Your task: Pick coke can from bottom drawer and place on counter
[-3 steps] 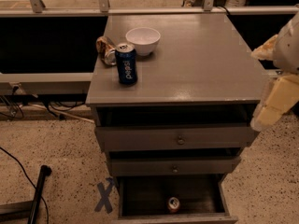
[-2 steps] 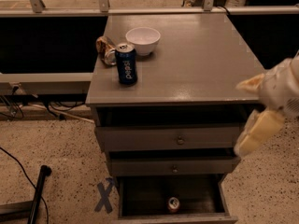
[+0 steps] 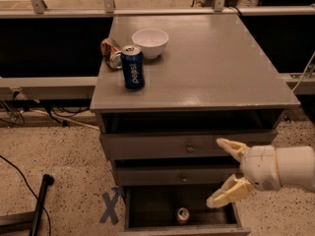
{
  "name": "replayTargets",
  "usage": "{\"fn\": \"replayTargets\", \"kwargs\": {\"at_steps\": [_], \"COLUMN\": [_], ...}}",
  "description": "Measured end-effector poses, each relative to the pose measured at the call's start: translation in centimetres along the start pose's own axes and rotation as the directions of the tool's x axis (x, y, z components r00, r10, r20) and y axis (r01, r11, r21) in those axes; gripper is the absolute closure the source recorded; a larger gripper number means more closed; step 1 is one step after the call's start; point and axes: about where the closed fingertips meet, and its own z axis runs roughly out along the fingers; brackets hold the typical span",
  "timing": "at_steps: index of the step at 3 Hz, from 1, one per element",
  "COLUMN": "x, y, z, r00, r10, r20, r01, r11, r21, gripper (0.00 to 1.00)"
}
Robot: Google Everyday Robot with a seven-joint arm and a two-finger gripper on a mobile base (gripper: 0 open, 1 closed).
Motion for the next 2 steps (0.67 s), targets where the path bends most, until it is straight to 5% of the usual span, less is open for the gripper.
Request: {"fn": "replayTargets", "kwargs": {"at_steps": [1,2], "x": [-0.1,2.7], "y": [-0.3,0.0], "z": [-1.4,0.2], "r00": [1.000,0.998], "r10": [0.012,0.064], "r20": [0.020,0.028], "r01": [-0.012,-0.066], "r11": [0.9992,0.9968], "r21": [0.037,0.046], "gripper": [0.00,0.00]}}
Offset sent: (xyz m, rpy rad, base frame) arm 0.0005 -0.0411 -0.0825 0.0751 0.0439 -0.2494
